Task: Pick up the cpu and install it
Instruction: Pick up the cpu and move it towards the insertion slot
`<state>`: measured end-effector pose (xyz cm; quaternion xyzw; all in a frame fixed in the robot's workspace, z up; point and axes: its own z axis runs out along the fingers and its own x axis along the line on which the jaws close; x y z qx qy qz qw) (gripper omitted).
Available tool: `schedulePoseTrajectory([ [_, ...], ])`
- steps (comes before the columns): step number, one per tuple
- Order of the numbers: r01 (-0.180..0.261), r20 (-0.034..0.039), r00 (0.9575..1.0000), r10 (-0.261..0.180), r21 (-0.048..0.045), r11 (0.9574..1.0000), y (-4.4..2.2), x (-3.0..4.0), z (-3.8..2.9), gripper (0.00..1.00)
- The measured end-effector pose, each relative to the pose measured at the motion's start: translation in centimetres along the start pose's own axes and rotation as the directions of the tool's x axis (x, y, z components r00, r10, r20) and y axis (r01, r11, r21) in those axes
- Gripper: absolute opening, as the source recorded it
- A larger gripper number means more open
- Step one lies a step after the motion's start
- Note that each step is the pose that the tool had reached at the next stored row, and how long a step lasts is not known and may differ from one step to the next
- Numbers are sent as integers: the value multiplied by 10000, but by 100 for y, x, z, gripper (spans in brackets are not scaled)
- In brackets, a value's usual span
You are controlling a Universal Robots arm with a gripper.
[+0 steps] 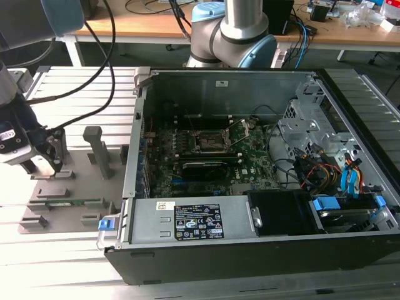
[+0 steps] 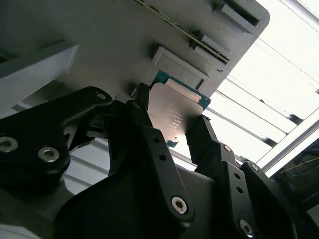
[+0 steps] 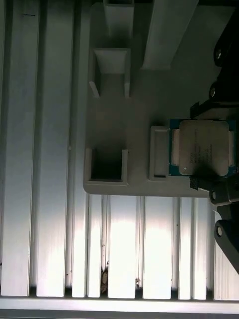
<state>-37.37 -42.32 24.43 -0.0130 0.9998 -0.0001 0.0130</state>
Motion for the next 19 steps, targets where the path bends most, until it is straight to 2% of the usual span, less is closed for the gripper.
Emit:
schedulePoseTrajectory([
  [7,0,-1,10000,0,0,10000,0,-2,-89,55],
  [15,0,0,10000,0,1,10000,0,-7,-268,55],
  [19,3,0,10000,-3,37,10000,0,-10,-352,55],
])
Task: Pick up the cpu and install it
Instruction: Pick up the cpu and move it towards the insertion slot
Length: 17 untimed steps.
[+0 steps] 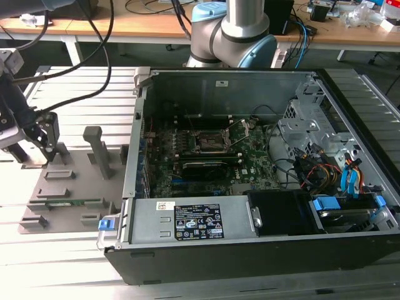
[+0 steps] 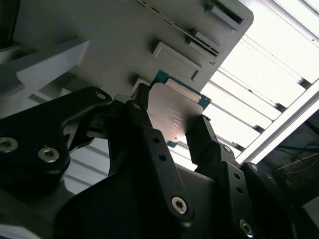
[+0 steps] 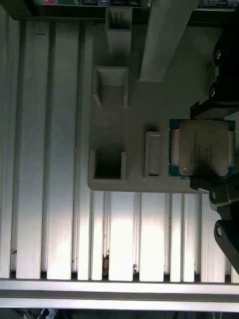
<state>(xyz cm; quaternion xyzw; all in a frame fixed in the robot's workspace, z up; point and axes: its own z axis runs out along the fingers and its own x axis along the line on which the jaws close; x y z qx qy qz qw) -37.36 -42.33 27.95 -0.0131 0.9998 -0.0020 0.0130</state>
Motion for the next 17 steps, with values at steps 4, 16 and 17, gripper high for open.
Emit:
schedulePoseTrajectory([
  [4,1,-4,10000,-1,93,10000,2,-2,-77,55],
  [16,4,-6,10000,-4,216,9998,2,-13,-497,55],
  [17,4,-6,10000,-4,217,9998,2,-13,-514,55],
])
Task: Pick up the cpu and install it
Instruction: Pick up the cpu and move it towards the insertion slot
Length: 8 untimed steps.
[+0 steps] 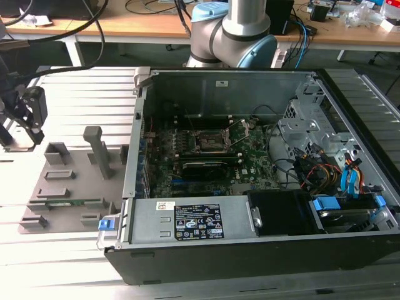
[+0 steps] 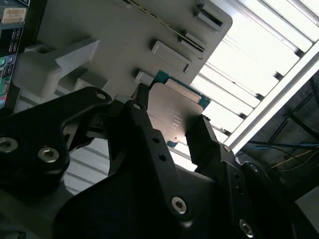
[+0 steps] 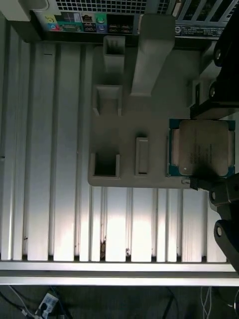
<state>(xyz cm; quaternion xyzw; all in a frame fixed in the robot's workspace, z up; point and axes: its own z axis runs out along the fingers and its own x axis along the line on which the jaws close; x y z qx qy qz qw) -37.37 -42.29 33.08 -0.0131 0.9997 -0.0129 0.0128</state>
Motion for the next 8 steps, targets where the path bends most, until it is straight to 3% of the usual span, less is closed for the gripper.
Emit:
schedulePoseTrajectory([
  [3,0,0,10000,0,0,10000,-2,-2,-85,55],
  [7,0,0,10000,0,6,10000,-6,-8,-314,55],
  [8,0,0,10000,0,11,10000,-8,-10,-401,55],
])
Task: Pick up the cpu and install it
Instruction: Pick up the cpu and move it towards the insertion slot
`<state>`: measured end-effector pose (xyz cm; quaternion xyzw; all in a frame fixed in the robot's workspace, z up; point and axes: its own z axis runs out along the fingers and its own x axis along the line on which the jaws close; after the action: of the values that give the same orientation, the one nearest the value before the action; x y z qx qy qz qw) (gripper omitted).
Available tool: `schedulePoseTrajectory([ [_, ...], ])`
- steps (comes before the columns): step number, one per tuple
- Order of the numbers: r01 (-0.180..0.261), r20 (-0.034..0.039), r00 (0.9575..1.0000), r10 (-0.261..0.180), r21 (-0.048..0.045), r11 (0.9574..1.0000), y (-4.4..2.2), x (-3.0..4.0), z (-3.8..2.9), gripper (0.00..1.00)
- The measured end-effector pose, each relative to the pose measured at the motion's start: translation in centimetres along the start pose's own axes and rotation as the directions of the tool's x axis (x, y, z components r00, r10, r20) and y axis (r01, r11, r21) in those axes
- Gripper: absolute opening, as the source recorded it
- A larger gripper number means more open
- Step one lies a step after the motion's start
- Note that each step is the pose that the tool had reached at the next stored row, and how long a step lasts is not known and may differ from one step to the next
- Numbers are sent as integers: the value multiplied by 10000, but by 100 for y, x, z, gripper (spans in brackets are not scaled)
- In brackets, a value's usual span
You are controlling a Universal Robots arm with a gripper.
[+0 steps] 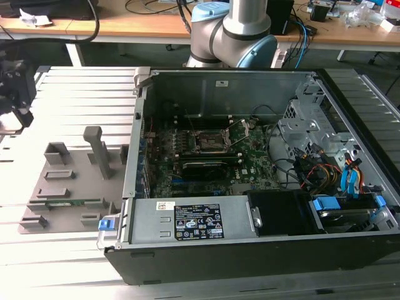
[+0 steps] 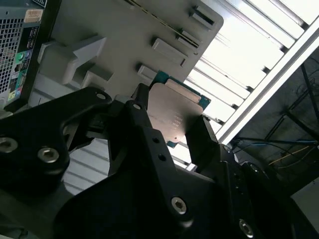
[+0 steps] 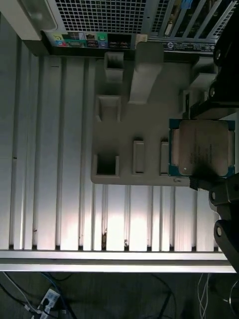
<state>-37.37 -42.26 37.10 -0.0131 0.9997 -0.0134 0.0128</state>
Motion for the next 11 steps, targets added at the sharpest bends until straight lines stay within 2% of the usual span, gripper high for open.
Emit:
schedulePoseTrajectory([
  [1,0,0,10000,0,5,10000,-1,-2,-67,55],
  [2,0,0,10000,0,9,10000,-2,-4,-161,55],
  [3,0,0,10000,0,10,10000,-3,-5,-194,55],
  [8,0,-2,10000,0,11,10000,-2,-11,-206,55],
  [11,0,0,10000,0,10,10000,-5,-95,-203,55],
])
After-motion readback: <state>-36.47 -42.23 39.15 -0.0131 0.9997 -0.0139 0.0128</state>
